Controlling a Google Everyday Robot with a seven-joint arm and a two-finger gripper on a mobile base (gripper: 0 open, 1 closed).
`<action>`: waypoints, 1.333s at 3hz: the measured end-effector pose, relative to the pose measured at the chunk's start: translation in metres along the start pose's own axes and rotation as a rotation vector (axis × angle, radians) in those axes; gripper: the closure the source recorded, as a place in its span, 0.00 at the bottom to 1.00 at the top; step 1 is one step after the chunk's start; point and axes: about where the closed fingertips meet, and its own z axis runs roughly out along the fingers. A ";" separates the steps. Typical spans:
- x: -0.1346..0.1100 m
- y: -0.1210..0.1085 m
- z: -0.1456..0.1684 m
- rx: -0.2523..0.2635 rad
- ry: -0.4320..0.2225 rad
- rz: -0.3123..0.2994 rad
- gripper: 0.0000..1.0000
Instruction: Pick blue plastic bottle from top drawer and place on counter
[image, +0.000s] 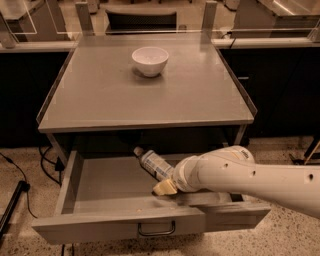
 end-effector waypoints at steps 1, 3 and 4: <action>0.006 -0.002 0.012 -0.005 0.013 0.008 0.32; 0.007 -0.002 0.013 -0.005 0.014 0.009 0.70; 0.003 0.000 0.007 -0.023 0.015 -0.013 0.95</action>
Offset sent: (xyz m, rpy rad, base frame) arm 0.0030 -0.0004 -0.0130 -0.0037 0.0151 -0.0039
